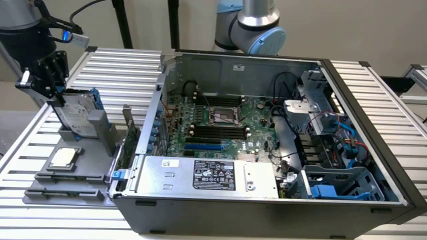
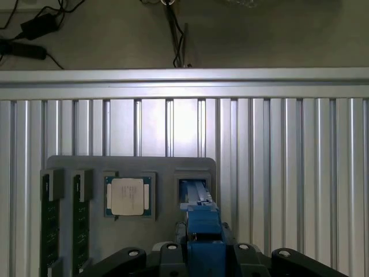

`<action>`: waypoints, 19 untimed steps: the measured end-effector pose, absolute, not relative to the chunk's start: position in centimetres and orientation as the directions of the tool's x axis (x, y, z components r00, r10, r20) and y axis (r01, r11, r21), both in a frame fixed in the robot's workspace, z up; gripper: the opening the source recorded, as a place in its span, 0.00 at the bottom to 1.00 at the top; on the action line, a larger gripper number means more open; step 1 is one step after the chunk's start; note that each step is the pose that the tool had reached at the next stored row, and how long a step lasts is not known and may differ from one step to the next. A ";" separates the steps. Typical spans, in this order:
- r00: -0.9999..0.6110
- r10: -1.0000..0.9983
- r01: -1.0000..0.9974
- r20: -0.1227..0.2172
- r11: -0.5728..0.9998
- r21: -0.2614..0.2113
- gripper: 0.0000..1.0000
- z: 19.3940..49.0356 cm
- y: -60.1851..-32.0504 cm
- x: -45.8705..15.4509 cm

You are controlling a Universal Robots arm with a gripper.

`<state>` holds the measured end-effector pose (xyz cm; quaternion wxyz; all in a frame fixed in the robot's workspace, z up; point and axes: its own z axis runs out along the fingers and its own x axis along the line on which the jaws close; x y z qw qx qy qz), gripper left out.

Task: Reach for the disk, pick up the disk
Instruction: 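Pick up the disk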

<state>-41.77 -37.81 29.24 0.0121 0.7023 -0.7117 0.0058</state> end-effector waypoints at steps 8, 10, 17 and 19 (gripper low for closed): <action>-0.013 -1.000 -1.000 0.025 0.013 0.006 0.33 29.3 -37.8 -41.8; -0.013 -1.000 -1.000 0.025 0.013 0.005 0.33 29.3 -37.8 -41.8; -0.013 -1.000 -1.000 0.025 0.013 0.003 0.33 29.7 -37.8 -41.8; -0.013 -1.000 -1.000 0.026 0.013 0.002 0.33 30.0 -37.8 -41.8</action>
